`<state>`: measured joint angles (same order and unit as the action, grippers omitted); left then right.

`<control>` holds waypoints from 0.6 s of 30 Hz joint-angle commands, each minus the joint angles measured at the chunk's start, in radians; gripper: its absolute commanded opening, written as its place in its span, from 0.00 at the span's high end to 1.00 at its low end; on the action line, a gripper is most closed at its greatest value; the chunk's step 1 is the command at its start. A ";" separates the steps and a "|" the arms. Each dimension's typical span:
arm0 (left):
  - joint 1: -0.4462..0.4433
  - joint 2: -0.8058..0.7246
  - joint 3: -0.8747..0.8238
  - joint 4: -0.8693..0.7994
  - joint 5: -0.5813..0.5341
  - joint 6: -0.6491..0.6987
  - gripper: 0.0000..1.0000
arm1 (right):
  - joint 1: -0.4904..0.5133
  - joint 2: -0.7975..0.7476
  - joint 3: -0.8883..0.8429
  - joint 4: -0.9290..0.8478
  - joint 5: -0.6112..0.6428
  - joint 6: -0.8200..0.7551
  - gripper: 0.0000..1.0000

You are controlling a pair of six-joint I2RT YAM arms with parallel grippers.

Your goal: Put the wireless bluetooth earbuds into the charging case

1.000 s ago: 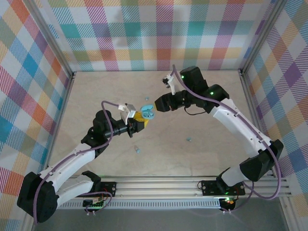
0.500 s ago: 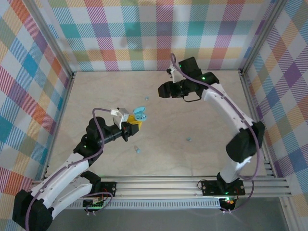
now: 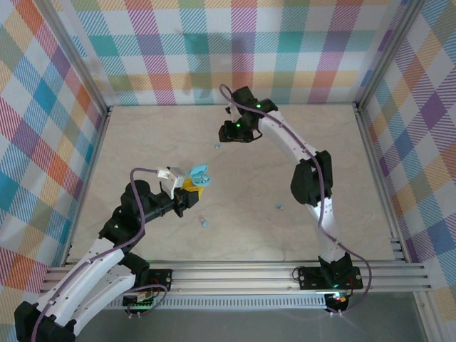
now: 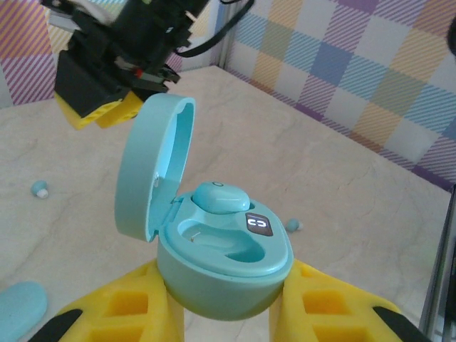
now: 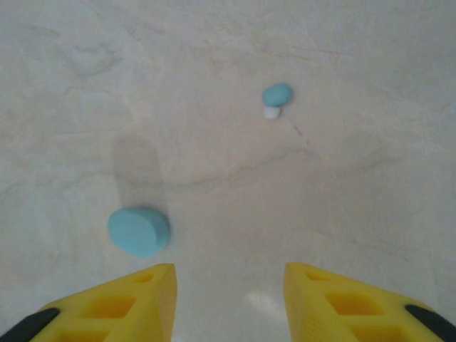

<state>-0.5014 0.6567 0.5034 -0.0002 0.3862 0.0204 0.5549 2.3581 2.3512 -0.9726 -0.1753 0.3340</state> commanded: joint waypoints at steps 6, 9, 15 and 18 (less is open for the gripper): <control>-0.008 -0.016 0.018 -0.003 0.004 0.021 0.96 | 0.013 0.196 0.231 -0.058 0.136 0.141 0.64; -0.008 -0.024 0.013 0.013 0.005 0.015 0.96 | 0.017 0.223 0.227 -0.024 0.188 0.168 0.65; -0.008 -0.033 0.012 0.012 0.009 0.020 0.96 | 0.031 0.240 0.171 0.104 0.243 0.230 0.63; -0.008 -0.043 0.009 0.011 0.010 0.020 0.96 | 0.040 0.249 0.159 0.173 0.262 0.248 0.62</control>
<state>-0.5018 0.6338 0.5037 -0.0238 0.3874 0.0269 0.5762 2.5919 2.5244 -0.8902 0.0471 0.5354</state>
